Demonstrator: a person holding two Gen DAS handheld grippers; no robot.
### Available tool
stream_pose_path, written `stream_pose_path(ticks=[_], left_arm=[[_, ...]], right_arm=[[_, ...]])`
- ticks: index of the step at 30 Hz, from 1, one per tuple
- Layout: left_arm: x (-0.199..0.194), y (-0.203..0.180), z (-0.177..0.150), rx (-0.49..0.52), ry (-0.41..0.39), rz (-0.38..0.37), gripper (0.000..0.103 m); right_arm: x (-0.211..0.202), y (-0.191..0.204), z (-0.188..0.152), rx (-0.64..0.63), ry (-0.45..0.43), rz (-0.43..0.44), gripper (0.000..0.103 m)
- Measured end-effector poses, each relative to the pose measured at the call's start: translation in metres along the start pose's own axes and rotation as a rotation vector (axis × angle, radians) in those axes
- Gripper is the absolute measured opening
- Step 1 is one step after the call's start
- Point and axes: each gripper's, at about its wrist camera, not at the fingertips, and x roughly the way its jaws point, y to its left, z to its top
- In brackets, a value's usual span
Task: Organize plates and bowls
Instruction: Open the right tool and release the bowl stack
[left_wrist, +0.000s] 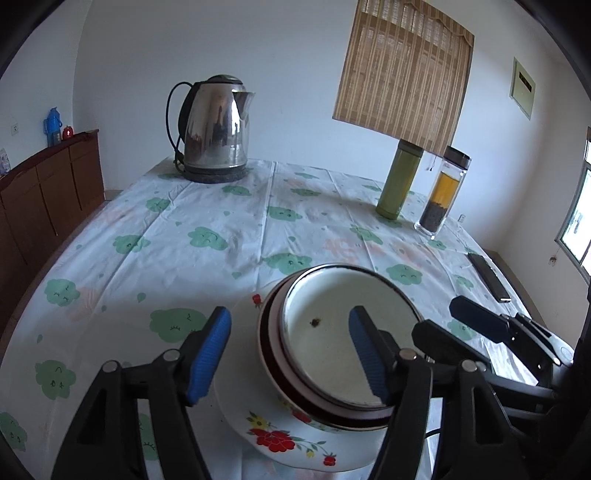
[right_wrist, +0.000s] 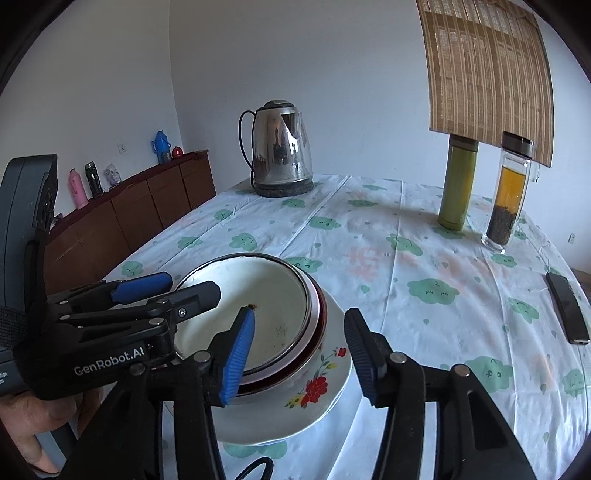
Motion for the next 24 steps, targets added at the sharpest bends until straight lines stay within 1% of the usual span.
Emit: stream_pose_path(ticks=[4,7,11,18,22,24], left_arm=[[-0.007,-0.003,0.001,0.015,-0.053,0.004,0.069],[-0.012,-0.005,0.001,0.028,-0.099,0.018,0.073],[-0.012,-0.005,0.001,0.035,-0.110,0.024,0.074],[-0.011,-0.007,0.000,0.047,-0.127,0.033,0.074],[-0.014,-0.009,0.000,0.057,-0.149,0.029,0.076],[-0.014,-0.010,0.000,0.061,-0.154,0.029,0.078]], right_arm=[[-0.011,0.003,0.002,-0.033,-0.067,-0.038,0.055],[-0.023,0.005,0.003,-0.054,-0.149,-0.078,0.056],[-0.032,0.009,0.003,-0.086,-0.228,-0.137,0.065],[-0.030,0.009,0.003,-0.082,-0.232,-0.140,0.065],[-0.034,0.008,0.001,-0.076,-0.260,-0.150,0.065],[-0.036,0.007,0.000,-0.070,-0.276,-0.152,0.065]])
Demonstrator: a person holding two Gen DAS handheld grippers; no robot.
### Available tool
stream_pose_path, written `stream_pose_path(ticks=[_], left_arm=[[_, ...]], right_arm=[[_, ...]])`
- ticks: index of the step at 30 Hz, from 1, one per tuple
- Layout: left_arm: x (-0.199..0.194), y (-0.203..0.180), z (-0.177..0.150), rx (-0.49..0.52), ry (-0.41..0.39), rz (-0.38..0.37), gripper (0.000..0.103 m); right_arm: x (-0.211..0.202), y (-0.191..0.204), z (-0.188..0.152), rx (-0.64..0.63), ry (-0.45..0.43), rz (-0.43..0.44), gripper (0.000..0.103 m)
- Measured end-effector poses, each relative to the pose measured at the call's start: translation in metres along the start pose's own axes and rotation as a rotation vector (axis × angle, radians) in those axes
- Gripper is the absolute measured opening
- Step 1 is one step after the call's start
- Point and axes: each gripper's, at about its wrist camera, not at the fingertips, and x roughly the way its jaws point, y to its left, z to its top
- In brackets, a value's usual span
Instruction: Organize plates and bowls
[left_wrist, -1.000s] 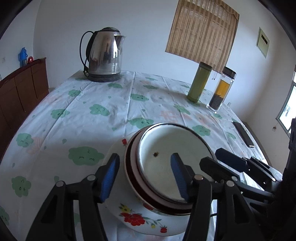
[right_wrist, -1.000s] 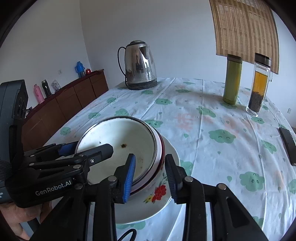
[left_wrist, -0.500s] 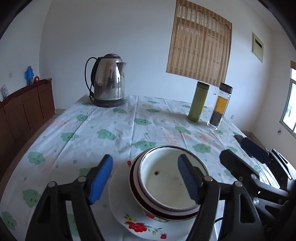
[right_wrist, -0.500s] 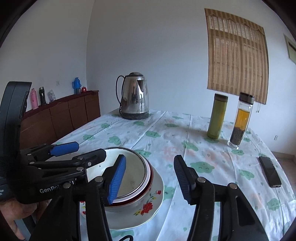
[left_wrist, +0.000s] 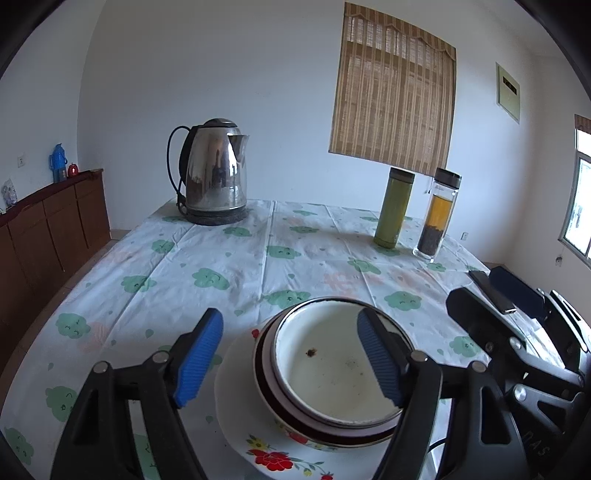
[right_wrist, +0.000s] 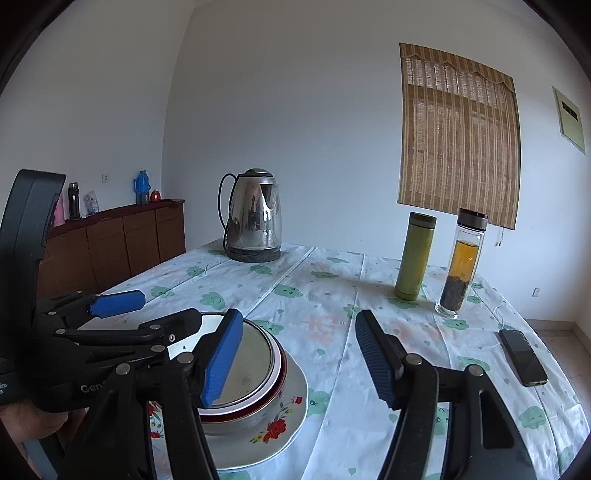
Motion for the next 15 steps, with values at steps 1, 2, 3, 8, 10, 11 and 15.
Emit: stream_pose_path(ticks=[1,2,3,8,10,11,15], left_arm=[[0.000,-0.001,0.000,0.002,-0.003,0.002,0.080],[-0.001,-0.001,0.000,0.004,-0.008,0.005,0.081],[-0.001,-0.001,0.000,0.006,-0.013,0.006,0.083],[-0.004,-0.001,0.001,0.007,-0.029,0.008,0.090],[-0.003,-0.002,0.001,0.014,-0.026,0.015,0.091],[-0.002,-0.003,0.001,0.017,-0.025,0.018,0.091],[-0.002,-0.003,0.001,0.019,-0.022,0.020,0.091]], right_arm=[[-0.001,0.000,0.000,0.002,-0.007,-0.002,0.066],[-0.002,-0.001,0.000,0.002,-0.013,-0.005,0.066],[-0.002,-0.002,0.000,0.004,-0.021,-0.010,0.066],[-0.005,-0.006,0.002,0.021,-0.045,-0.023,0.066],[-0.005,-0.008,0.002,0.029,-0.051,-0.029,0.067],[-0.005,-0.009,0.002,0.032,-0.053,-0.031,0.067],[-0.003,-0.011,0.001,0.035,-0.054,-0.038,0.068]])
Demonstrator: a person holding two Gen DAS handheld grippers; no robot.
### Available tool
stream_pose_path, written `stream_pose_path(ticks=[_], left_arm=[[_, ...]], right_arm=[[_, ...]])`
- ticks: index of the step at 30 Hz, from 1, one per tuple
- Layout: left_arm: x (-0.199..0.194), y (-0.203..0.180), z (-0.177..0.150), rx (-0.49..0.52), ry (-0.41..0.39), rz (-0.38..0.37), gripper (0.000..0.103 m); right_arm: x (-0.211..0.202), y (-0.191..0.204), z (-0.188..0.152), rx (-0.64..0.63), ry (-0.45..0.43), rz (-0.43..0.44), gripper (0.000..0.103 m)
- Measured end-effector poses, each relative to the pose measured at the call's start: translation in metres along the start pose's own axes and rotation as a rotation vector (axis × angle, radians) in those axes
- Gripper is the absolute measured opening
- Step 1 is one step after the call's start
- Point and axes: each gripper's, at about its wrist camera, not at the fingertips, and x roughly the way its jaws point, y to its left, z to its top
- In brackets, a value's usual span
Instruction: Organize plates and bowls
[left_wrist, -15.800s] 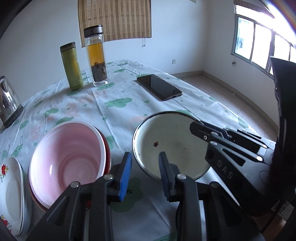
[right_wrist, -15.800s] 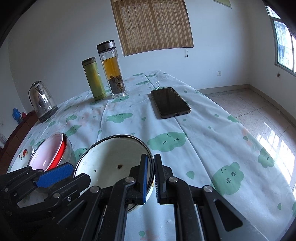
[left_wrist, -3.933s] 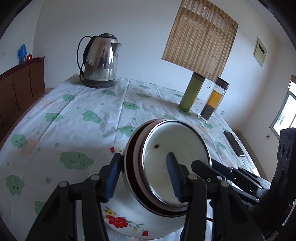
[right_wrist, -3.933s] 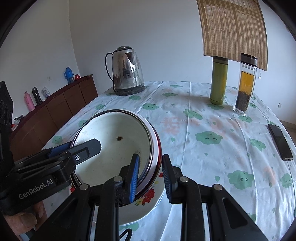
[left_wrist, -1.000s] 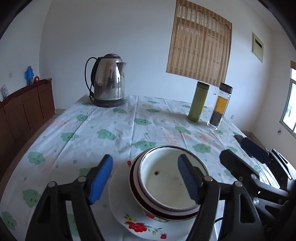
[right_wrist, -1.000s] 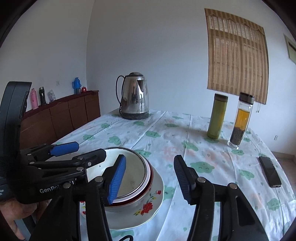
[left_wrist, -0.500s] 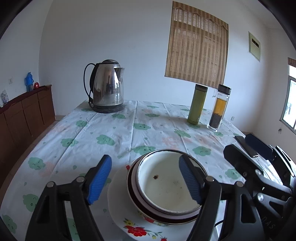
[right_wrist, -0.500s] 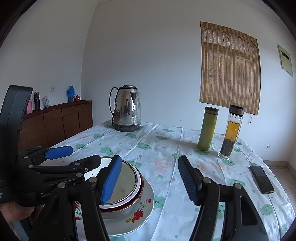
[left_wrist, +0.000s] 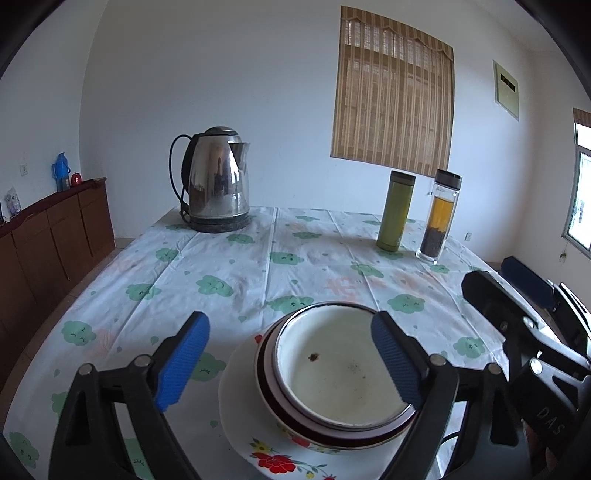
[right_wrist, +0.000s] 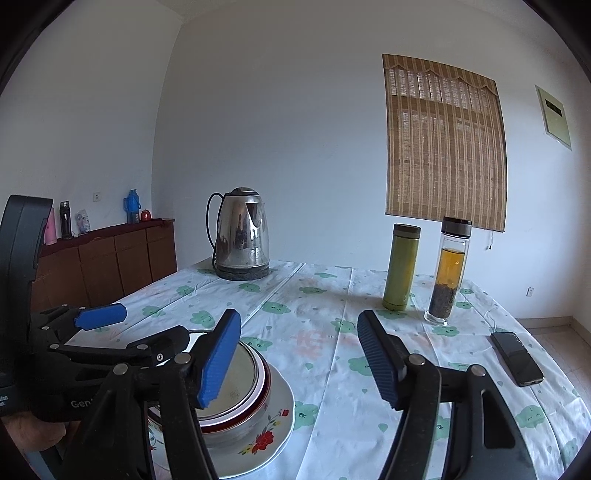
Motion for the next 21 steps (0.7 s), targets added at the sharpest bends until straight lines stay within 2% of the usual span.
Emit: stream_pose_path(ticks=[9,17,21], left_arm=[[0.0006,0.0010,-0.0009,-0.006,0.009,-0.011,0.092],[0.0009,-0.0015,-0.0003,0.020,0.015,0.015,0.092],[0.0001,-0.0036,0.0004,0.036,0.009,0.035,0.097]], right_arm=[[-0.0004,-0.0040,-0.0004,0.012,0.000,-0.007,0.069],[-0.0012,-0.0041,-0.0001,0.009,-0.004,-0.012,0.069],[-0.0005,-0.0045,-0.0005,0.007,-0.002,-0.015,0.069]])
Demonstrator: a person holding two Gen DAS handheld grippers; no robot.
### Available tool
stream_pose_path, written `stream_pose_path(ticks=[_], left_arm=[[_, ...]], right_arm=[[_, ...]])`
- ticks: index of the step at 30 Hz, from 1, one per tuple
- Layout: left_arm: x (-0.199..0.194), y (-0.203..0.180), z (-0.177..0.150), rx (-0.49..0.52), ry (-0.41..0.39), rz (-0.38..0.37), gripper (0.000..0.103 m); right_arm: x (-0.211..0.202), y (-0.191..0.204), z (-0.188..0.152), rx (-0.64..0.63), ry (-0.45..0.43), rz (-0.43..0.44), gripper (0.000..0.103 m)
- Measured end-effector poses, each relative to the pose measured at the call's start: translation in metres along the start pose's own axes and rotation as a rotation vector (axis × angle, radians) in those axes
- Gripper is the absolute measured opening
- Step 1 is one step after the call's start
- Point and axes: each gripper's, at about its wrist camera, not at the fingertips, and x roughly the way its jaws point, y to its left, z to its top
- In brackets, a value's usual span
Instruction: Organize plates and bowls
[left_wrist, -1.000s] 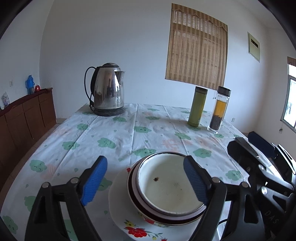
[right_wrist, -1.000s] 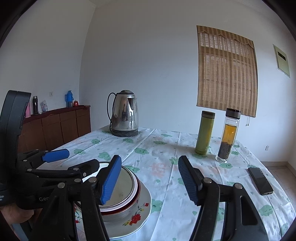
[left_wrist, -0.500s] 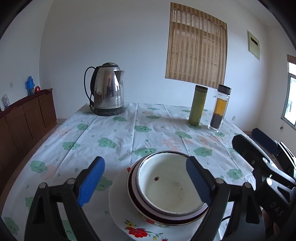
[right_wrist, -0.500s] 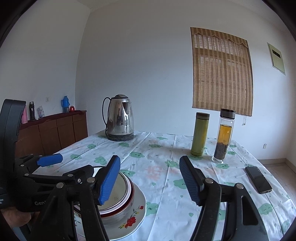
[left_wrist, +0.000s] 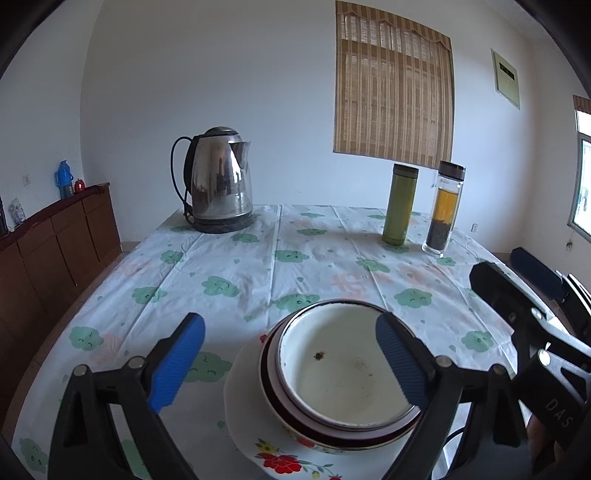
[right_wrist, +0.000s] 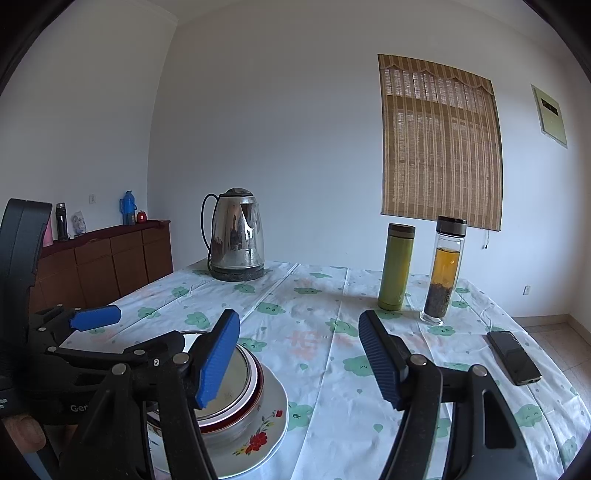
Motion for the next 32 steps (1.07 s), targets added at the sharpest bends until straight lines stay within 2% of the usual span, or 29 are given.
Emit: stream_pose_path(ticks=[6,32], left_arm=[[-0.0020,0.0007,0.0019,0.007,-0.016,0.012,0.102],[-0.0042,0.0052,0.0036,0.007,-0.049,0.030,0.103]], right_arm=[[-0.0014,-0.0036,0.0008,0.011,-0.009,-0.006,0.069],[-0.0013,-0.0071,0.0005,0.012,-0.010,-0.016,0.069]])
